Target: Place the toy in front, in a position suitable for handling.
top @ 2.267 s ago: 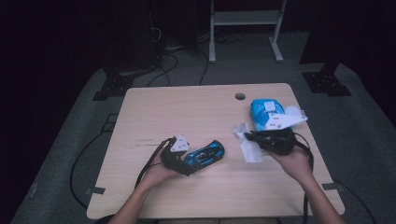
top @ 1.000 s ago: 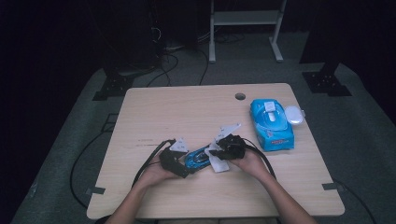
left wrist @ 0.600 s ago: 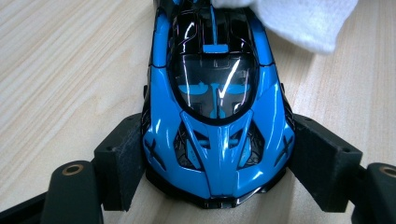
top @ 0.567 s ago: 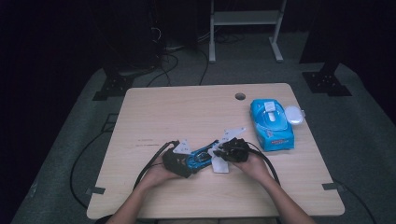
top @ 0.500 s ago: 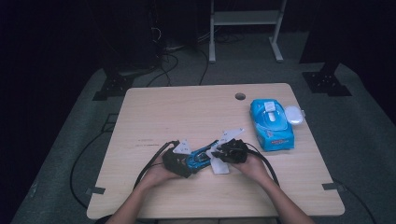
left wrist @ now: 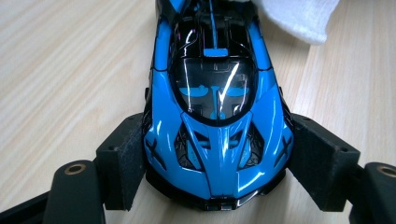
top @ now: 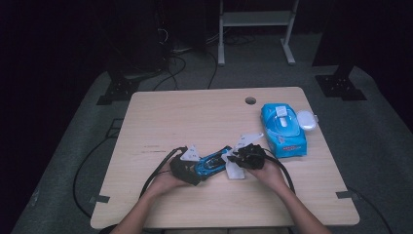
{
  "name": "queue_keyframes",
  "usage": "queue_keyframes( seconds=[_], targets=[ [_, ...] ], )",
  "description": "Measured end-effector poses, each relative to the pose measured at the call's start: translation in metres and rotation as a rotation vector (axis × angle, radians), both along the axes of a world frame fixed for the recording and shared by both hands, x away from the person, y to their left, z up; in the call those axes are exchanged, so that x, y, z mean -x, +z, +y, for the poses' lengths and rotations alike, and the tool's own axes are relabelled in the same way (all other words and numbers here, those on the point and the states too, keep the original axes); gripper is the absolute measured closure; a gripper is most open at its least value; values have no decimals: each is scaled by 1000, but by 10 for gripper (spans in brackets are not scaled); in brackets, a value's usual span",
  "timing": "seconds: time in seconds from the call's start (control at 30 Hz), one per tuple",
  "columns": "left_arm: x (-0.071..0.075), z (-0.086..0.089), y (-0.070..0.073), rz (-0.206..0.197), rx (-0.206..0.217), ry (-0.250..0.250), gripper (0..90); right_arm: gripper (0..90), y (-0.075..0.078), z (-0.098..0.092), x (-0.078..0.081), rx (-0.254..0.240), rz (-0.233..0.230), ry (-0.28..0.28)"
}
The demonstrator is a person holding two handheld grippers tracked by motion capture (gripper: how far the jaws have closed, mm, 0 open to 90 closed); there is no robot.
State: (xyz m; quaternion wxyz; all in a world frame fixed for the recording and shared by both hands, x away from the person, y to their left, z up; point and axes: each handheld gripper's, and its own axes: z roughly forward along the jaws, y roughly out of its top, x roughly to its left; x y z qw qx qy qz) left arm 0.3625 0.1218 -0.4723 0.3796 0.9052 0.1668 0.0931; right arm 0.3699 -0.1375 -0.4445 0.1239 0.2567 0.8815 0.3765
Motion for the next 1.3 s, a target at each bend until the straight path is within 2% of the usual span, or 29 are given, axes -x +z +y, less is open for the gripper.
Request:
queue_keyframes(
  seconds=[0.1, 0.23, 0.3, 0.37, 0.43, 0.57, 0.67, 0.77, 0.87, 0.97, 1.07, 1.17, 1.3],
  targets=[
    [0, -3, -1, -1, -5, 4, 256, 812, 0, 1, 1, 25, -15, -5],
    [-1, -3, -3, 7, -2, 3, 257, 812, 0, 13, 7, 17, -19, 26],
    [-1, -3, -3, 8, -5, 5, 257, 812, 0, 20, 9, -29, 17, 77],
    [-2, -3, -3, 11, -3, 4, 257, 812, -1, 30, 14, -25, 13, 104],
    [-2, -3, -3, 16, -1, 5, 257, 812, -2, 35, 14, -55, 43, 124],
    [-3, -3, -4, 21, 3, 4, 257, 813, -5, 51, 14, -63, 64, 161],
    [-2, -3, -3, 18, 1, 4, 257, 813, -5, 66, 15, -32, 46, 190],
    [-3, -2, -5, 34, 17, 6, 257, 813, -3, 61, 13, -23, 40, 181],
    [-4, -1, -5, 37, 24, 4, 257, 814, -1, 48, 10, -38, 40, 135],
    [-4, -1, -6, 35, 25, 4, 257, 814, 1, 33, 8, -26, 22, 92],
    [-4, -1, -6, 35, 27, 3, 257, 814, 2, 27, 6, -22, 31, 76],
    [-4, -1, -6, 37, 28, 5, 257, 814, 3, 33, 6, -18, 33, 92],
    [-4, -1, -6, 36, 27, 5, 257, 814, 1, 56, 4, -39, 69, 158]
  ],
)
